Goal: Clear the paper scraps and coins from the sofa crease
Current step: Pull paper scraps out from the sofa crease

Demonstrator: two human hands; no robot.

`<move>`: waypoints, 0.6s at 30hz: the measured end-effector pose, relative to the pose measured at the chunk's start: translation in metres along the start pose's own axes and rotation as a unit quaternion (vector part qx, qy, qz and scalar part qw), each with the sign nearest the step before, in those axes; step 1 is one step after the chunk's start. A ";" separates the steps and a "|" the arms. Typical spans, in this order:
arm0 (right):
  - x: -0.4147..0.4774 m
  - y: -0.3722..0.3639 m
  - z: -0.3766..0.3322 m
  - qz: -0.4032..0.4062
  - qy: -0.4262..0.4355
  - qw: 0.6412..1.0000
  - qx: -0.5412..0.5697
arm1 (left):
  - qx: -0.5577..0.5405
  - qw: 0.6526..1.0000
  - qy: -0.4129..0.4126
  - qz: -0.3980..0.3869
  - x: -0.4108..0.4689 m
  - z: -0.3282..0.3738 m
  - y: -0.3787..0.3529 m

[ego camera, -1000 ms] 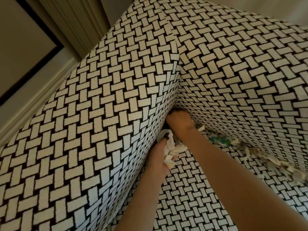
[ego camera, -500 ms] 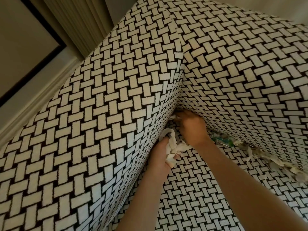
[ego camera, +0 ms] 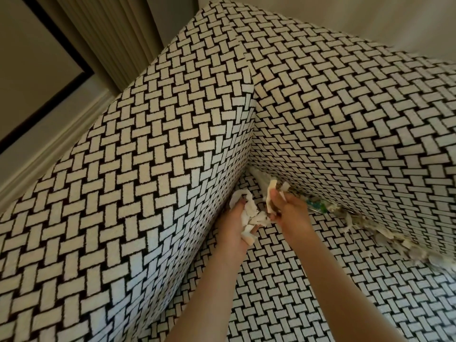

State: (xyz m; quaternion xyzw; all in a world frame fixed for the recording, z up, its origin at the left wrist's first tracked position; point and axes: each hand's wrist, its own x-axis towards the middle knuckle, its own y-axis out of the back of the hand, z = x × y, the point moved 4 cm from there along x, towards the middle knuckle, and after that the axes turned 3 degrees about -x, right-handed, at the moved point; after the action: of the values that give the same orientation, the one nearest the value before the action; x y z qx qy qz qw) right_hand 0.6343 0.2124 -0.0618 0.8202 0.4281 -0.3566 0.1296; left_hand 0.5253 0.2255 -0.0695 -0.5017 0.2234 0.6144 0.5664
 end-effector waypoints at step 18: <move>-0.040 0.016 0.001 -0.123 0.063 0.969 -0.205 | 0.108 0.991 -0.084 -0.009 -0.015 -0.019 -0.008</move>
State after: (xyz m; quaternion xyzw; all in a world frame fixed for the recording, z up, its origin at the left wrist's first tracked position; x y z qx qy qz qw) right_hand 0.6312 0.1777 -0.0361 0.7379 0.5973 -0.2216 0.2229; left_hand 0.5371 0.2045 -0.0622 -0.3864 0.2356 0.6218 0.6391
